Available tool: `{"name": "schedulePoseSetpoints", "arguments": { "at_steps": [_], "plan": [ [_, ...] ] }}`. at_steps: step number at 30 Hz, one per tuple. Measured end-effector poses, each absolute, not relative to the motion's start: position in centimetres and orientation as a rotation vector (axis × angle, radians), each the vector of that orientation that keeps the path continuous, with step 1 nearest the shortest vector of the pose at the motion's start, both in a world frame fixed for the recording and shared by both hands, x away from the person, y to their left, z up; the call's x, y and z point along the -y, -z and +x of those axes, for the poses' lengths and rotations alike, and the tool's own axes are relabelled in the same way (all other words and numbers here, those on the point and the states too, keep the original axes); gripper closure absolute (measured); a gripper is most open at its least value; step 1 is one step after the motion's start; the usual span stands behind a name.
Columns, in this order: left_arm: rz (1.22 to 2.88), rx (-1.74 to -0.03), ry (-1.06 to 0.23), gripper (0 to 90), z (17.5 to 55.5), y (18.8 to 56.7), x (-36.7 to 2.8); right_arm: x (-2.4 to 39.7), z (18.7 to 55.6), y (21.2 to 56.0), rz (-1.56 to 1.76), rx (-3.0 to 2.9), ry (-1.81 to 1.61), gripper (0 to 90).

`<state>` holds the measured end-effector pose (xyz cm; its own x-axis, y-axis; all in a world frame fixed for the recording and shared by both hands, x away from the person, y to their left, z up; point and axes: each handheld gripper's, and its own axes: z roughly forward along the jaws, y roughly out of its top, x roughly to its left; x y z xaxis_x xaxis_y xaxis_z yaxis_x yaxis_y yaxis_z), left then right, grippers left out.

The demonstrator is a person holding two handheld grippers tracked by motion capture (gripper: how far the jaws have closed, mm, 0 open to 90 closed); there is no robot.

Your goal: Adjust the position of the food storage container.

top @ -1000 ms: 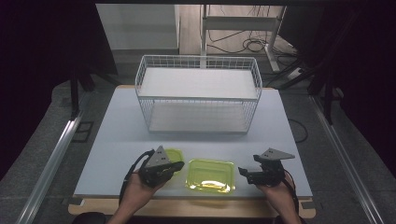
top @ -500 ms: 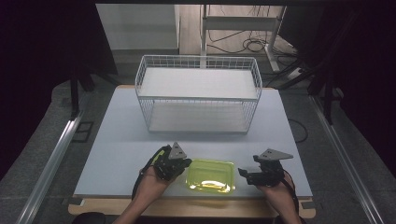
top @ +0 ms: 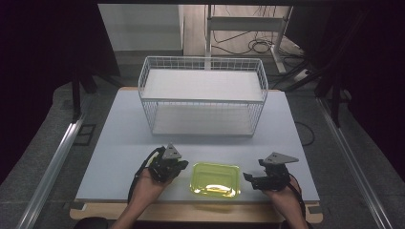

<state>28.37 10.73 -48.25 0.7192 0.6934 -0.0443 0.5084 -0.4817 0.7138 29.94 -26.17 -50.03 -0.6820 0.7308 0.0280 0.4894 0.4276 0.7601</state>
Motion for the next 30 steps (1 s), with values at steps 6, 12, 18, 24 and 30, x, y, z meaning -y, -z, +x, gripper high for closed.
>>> {"name": "schedulePoseSetpoints", "arguments": {
  "at_steps": [6, 12, 18, 24, 30],
  "plan": [
    [2.183, -0.934, -0.325, 89.9, 28.0, 48.3, -12.2, 26.2, 29.9, 50.0, 1.054, -2.379, -1.111, 17.7],
    [2.17, -0.976, -0.336, 89.9, 27.6, 48.4, -14.0, 26.2, 29.9, 50.0, 1.053, -2.378, -1.111, 17.8],
    [2.155, -1.018, -0.351, 89.9, 27.4, 48.4, -16.1, 26.0, 29.9, 50.1, 1.054, -2.381, -1.108, 17.8],
    [2.142, -1.074, -0.391, 89.8, 27.2, 48.5, -18.4, 26.1, 30.0, 50.1, 1.056, -2.381, -1.107, 17.8],
    [2.138, -1.115, -0.421, 89.8, 27.1, 48.6, -20.1, 26.0, 30.0, 50.1, 1.057, -2.385, -1.103, 17.8]
  ]
}}
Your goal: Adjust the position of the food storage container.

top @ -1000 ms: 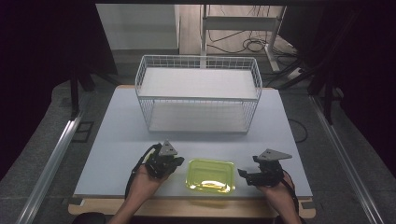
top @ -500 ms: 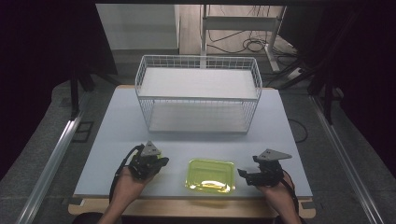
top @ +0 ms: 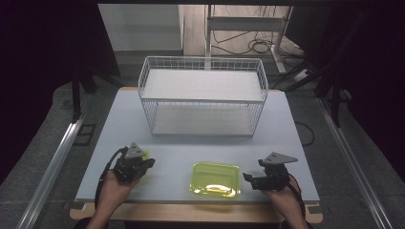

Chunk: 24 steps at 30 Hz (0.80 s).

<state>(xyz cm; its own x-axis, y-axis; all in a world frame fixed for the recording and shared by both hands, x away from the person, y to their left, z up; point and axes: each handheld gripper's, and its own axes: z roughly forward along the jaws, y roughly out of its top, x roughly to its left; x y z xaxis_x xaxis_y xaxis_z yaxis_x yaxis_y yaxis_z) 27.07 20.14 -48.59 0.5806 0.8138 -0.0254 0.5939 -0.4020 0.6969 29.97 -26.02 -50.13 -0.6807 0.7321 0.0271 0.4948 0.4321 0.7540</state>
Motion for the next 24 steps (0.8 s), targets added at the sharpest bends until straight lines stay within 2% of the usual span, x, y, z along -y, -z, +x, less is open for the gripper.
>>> {"name": "schedulePoseSetpoints", "arguments": {
  "at_steps": [3, 7, 12, 15, 20, 24],
  "plan": [
    [2.105, -1.151, -0.42, 89.8, 27.0, 48.7, -21.4, 26.0, 30.0, 50.1, 1.06, -2.385, -1.101, 17.8],
    [2.083, -1.137, -0.407, 89.7, 26.6, 48.6, -21.1, 26.0, 29.9, 50.1, 1.07, -2.381, -1.103, 18.2],
    [2.069, -1.048, -0.361, 89.6, 26.2, 48.0, -19.0, 26.0, 29.8, 49.7, 1.08, -2.384, -1.122, 26.4],
    [2.084, -0.998, -0.32, 89.5, 26.2, 48.0, -17.4, 26.1, 29.6, 49.3, 1.08, -2.399, -1.103, 38.4],
    [2.124, -0.93, -0.264, 89.5, 26.2, 48.7, -14.9, 25.9, 29.2, 48.7, 1.058, -2.476, -1.089, 71.2],
    [2.152, -0.891, -0.223, 89.2, 26.0, 49.6, -13.2, 25.1, 28.8, 48.8, 1.022, -2.574, -1.043, 84.4]
  ]
}}
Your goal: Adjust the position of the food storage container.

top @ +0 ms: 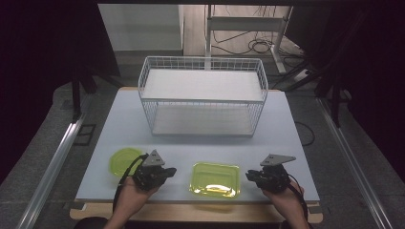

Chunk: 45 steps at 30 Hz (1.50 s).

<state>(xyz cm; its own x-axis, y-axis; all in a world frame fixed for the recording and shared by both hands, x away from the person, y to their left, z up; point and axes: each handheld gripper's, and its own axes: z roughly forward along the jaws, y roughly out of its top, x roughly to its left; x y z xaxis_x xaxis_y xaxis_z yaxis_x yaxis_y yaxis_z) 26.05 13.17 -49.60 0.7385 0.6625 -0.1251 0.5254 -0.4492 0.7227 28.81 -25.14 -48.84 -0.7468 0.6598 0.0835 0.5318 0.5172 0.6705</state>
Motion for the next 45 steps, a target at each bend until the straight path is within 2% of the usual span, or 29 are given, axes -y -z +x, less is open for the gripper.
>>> {"name": "schedulePoseSetpoints", "arguments": {
  "at_steps": [12, 33, 38, 45],
  "plan": [
    [2.262, -0.816, -0.196, 88.8, 25.6, 51.7, -9.6, 23.2, 28.3, 49.9, 0.981, -2.728, -0.987, 84.7],
    [2.224, -0.951, -0.218, 88.0, 27.5, 52.1, -12.2, 18.9, 32.5, 50.3, 0.863, -2.717, -1.031, 81.0],
    [2.242, -0.961, -0.222, 85.7, 27.3, 52.2, -12.3, 18.9, 32.4, 50.7, 0.838, -2.708, -0.986, 78.7],
    [2.185, -1.019, -0.278, 81.1, 26.2, 51.1, -15.0, 20.6, 31.6, 49.6, 0.854, -2.627, -1.003, 73.3]
  ]
}}
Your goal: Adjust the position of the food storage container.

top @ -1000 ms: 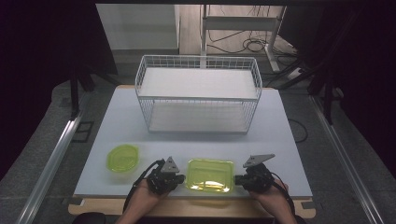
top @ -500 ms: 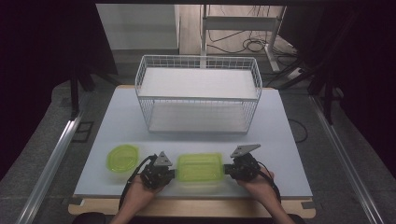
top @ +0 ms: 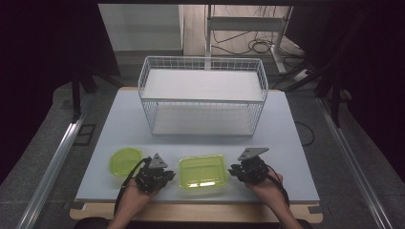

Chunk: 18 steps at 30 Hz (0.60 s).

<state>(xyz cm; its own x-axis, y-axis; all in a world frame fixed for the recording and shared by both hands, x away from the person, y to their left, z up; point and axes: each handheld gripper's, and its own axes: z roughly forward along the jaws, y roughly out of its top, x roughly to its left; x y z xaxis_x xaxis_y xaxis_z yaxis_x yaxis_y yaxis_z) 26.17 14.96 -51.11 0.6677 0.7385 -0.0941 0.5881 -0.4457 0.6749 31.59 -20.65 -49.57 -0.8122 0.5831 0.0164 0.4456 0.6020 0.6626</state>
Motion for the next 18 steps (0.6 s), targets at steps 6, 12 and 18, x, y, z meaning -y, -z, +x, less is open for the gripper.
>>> {"name": "schedulePoseSetpoints", "arguments": {
  "at_steps": [6, 12, 18],
  "plan": [
    [2.113, -0.965, -0.323, 65.0, 24.3, 50.0, -16.7, 21.9, 30.6, 48.8, 0.881, -2.568, -1.063, 58.8],
    [2.095, -0.959, -0.383, 48.1, 22.2, 50.0, -17.4, 22.4, 29.4, 48.1, 0.871, -2.516, -1.13, 42.0],
    [2.16, -0.959, -0.441, 24.6, 20.2, 51.3, -17.7, 22.9, 28.4, 48.5, 0.924, -2.502, -1.181, 23.2]
  ]
}}
